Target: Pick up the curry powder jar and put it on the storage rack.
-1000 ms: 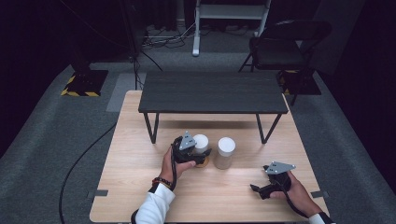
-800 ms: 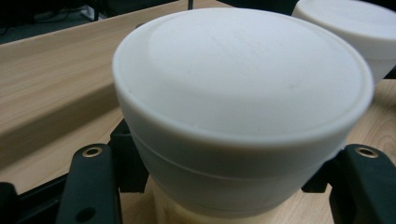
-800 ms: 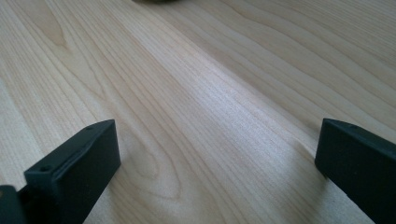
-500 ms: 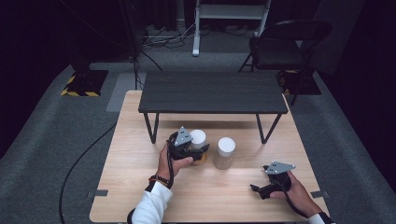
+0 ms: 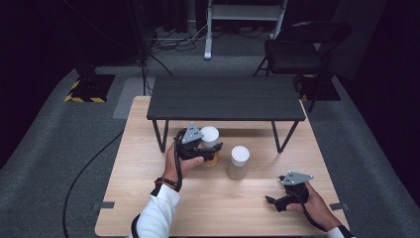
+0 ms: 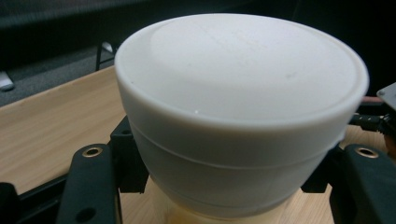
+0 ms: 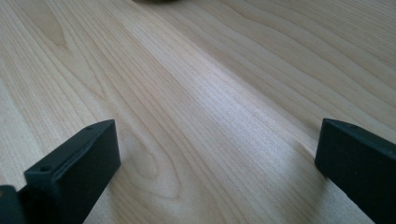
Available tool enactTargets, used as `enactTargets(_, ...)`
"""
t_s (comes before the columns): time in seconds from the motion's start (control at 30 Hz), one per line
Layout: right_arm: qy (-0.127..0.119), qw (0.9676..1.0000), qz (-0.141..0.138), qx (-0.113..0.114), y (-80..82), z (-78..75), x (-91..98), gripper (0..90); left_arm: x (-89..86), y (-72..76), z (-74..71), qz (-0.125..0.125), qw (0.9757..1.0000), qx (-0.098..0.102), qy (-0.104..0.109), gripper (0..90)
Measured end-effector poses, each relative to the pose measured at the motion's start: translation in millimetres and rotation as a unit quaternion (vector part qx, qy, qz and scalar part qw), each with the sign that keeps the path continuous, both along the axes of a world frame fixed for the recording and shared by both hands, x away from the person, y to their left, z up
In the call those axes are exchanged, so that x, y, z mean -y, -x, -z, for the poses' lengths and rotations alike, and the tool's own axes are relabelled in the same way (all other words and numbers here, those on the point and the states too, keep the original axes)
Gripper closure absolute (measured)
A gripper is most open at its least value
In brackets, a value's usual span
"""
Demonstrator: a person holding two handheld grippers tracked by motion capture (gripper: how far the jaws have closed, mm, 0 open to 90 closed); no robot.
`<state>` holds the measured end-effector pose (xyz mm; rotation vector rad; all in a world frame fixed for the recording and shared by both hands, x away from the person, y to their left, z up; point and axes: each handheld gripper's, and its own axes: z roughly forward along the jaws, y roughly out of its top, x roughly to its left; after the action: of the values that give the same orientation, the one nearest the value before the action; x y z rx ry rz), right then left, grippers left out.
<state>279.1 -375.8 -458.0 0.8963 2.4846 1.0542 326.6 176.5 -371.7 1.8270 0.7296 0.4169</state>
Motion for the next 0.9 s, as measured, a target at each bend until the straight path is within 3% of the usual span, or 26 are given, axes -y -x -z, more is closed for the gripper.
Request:
enactTargets(0.23,0.000,1.0000,0.000,0.000,0.0,0.0,0.0,0.0,-4.1,-4.0,-17.0,0.008,0.9998,0.002,0.018,35.0)
enactTargets(0.43,0.000,1.0000,0.000,0.000,0.0,0.0,0.0,0.0,-3.0,-3.3,-41.1,0.009,0.9997,0.017,0.017,35.0)
enactTargets(0.9,0.000,1.0000,0.000,0.000,0.0,0.0,0.0,0.0,4.4,-9.1,-77.0,0.014,0.9991,0.035,0.018,35.0)
